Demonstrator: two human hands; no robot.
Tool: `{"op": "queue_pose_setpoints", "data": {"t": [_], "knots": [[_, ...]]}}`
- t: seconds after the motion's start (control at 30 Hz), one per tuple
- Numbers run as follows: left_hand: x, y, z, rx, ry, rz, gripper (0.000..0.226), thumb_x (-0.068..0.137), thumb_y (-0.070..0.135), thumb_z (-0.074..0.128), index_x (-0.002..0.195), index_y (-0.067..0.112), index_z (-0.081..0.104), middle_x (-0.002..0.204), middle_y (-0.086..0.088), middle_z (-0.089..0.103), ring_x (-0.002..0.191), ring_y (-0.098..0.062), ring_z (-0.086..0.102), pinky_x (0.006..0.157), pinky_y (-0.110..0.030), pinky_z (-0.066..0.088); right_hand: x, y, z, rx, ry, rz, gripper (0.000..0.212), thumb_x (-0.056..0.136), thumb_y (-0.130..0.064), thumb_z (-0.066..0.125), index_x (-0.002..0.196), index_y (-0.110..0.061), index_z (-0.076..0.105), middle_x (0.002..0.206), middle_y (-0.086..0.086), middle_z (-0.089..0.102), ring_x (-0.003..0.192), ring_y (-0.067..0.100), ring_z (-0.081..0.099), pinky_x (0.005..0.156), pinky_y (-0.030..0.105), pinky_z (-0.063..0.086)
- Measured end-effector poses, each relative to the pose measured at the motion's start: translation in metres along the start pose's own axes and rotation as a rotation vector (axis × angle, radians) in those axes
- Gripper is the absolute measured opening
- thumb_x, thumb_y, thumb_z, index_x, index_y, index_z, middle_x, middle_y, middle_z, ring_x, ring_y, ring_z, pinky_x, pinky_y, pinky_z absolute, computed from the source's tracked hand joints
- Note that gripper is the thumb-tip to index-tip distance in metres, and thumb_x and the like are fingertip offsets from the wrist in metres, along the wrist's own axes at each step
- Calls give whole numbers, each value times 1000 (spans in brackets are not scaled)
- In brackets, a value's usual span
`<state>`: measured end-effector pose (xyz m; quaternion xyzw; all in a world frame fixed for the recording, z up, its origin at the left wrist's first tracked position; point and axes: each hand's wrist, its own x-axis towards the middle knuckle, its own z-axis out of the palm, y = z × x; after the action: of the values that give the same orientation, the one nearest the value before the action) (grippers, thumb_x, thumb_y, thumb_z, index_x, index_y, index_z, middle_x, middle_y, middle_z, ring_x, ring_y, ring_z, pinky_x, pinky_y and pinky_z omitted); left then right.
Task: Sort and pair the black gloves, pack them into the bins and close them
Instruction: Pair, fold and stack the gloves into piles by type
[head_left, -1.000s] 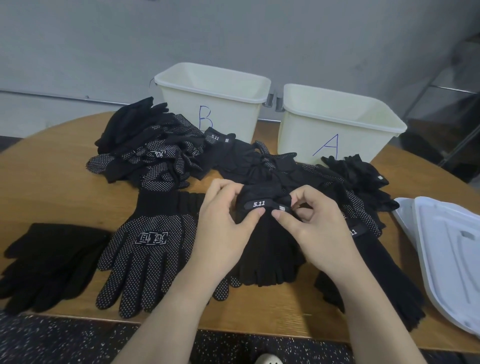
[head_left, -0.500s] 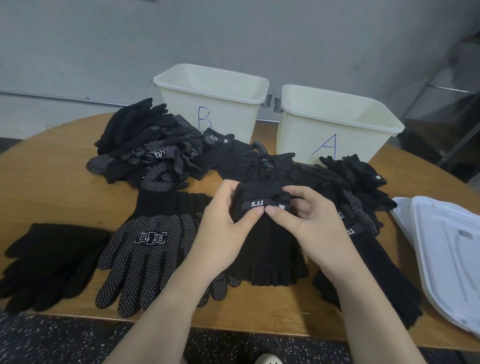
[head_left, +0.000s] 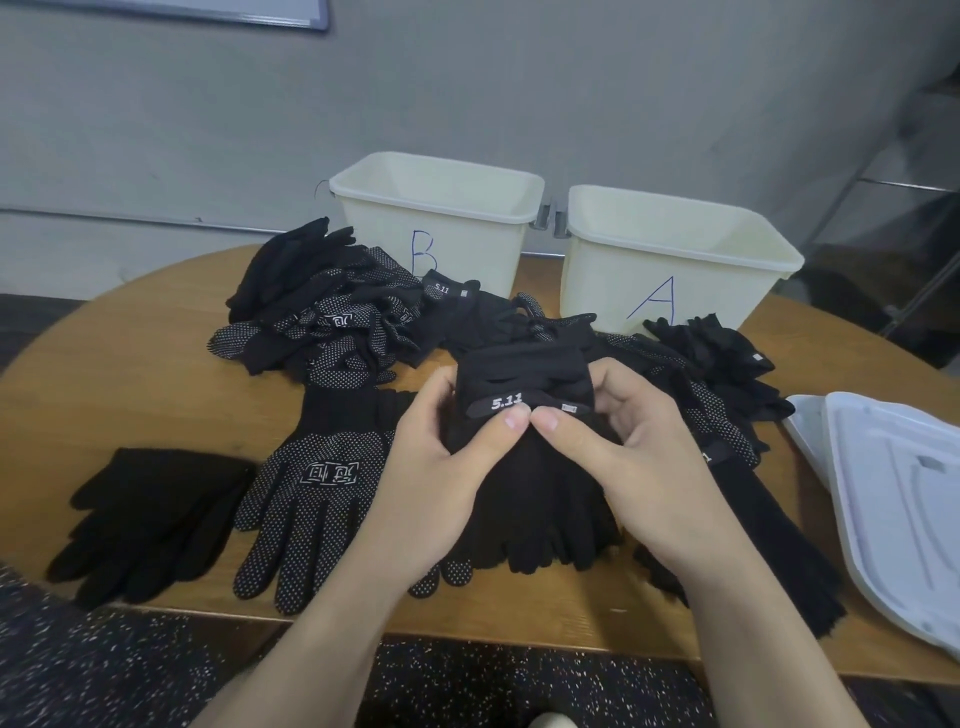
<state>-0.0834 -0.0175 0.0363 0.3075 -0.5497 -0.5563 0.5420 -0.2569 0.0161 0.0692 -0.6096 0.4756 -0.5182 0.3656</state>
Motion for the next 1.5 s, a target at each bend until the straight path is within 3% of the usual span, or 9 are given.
{"op": "queue_pose_setpoints", "data": {"t": [0.27,0.43,0.63,0.9,1.03,1.17,1.33,1.43,1.5], "knots": [[-12,1,-12,-31,-25,-102,39,94,54,62,116,24,70,117,-4,76,111,-20,72,86,-29,60,-7,4,11,-117,-38,27,37,89,-31,81,94,-1,58,90,22,69,91,39,66,86,59,54],[-8,-3,-16,246,129,20,33,98,53,54,103,21,64,99,5,74,94,-11,71,83,-26,57,-10,3,20,-108,-199,259,43,80,-58,73,108,-25,72,93,-1,79,82,16,77,74,43,63],[-7,-3,-16,359,182,109,28,107,41,50,87,24,61,84,5,69,78,-6,65,71,-15,48,-14,-2,19,-160,-261,264,36,95,-43,69,66,-23,66,57,5,68,44,17,61,45,22,45],[-11,-5,3,232,159,29,21,104,44,55,100,26,65,97,9,73,91,-4,69,80,-20,53,-27,1,5,41,-135,225,17,102,-19,65,114,-13,75,113,3,78,108,22,73,98,42,58],[-21,-12,18,-151,103,-200,40,87,45,78,121,29,65,114,7,76,106,-14,74,81,-27,61,-33,0,-1,147,75,177,19,102,-14,63,118,-11,73,116,7,76,111,25,72,98,45,58],[-34,-18,33,-118,-190,-302,34,85,46,76,117,33,75,119,1,77,110,-19,74,86,-30,61,-42,-3,-28,104,165,142,18,102,-14,63,117,-11,73,116,7,76,110,26,72,96,46,59],[-45,-22,67,-35,-341,-289,27,88,44,72,110,29,77,101,-17,75,85,-35,74,56,-32,59,-55,-16,-92,45,167,150,24,94,-23,70,113,-10,74,116,10,76,110,28,72,89,34,60],[-50,-24,85,33,-394,-261,9,95,41,69,91,37,77,78,-8,69,77,-32,72,56,-29,59,-63,-13,-123,82,144,230,27,92,-19,69,114,-4,72,117,15,75,108,29,72,85,30,60],[-49,-25,93,97,-399,-249,33,101,34,66,67,38,67,56,8,44,56,-17,64,58,-37,61,-65,-7,-134,103,152,275,27,92,-16,68,115,-1,72,117,17,75,108,30,73,83,29,60]]}}
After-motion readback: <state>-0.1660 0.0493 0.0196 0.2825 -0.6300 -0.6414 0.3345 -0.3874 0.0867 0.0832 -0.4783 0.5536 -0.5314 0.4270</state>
